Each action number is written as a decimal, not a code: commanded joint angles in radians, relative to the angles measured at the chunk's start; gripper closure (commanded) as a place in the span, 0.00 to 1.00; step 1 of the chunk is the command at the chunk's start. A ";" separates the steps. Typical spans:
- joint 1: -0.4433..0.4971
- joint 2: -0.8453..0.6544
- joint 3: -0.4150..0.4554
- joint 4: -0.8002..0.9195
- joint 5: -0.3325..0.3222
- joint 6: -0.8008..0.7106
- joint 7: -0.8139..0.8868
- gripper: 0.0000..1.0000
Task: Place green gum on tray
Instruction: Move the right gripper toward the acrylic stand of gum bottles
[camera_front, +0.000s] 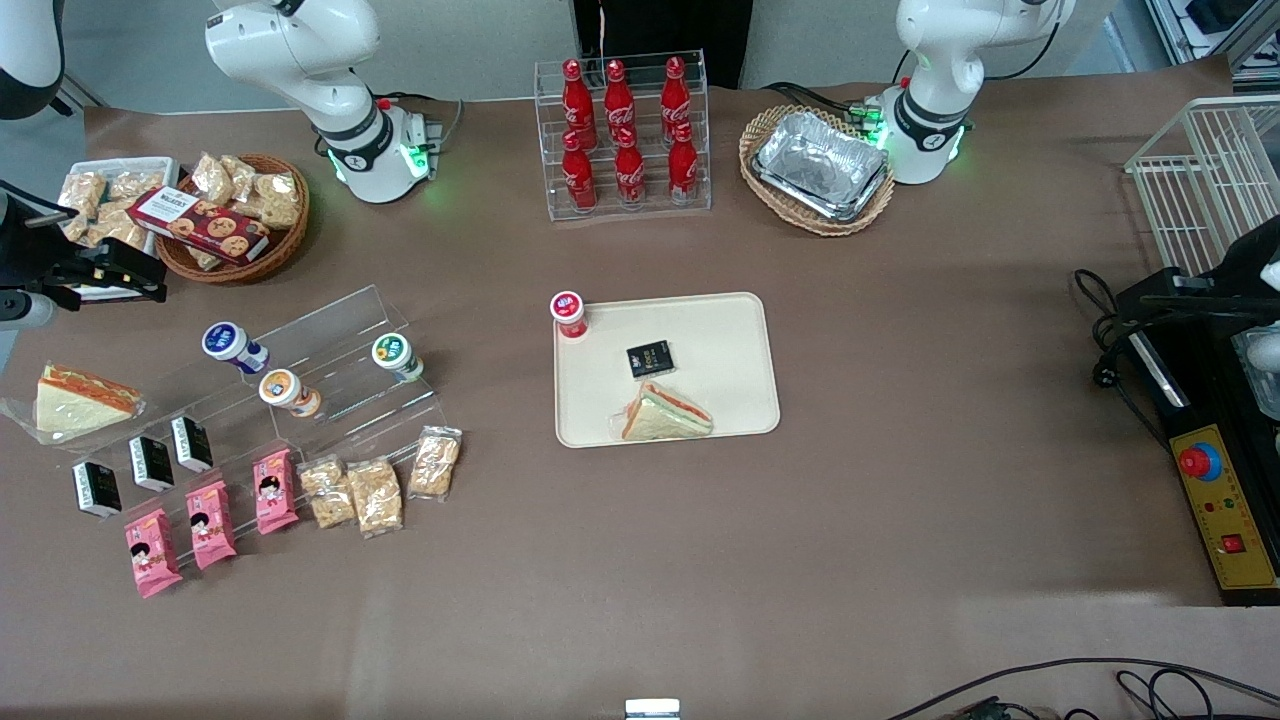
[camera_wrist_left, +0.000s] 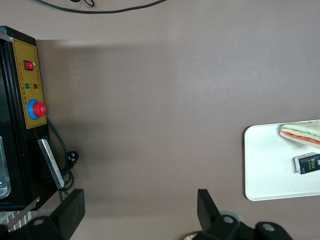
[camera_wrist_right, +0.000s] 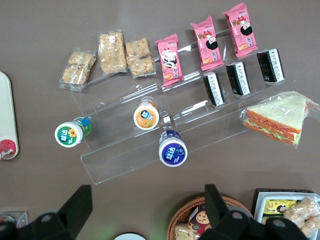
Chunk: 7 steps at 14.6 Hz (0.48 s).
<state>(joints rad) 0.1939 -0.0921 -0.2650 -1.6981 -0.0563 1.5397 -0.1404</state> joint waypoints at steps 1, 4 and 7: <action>0.004 -0.023 -0.002 -0.020 -0.011 0.008 0.012 0.00; 0.006 -0.021 0.000 -0.015 0.003 0.011 0.010 0.00; 0.033 -0.023 0.018 -0.011 0.053 0.013 0.016 0.00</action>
<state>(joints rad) 0.1953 -0.0937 -0.2644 -1.6982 -0.0361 1.5409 -0.1404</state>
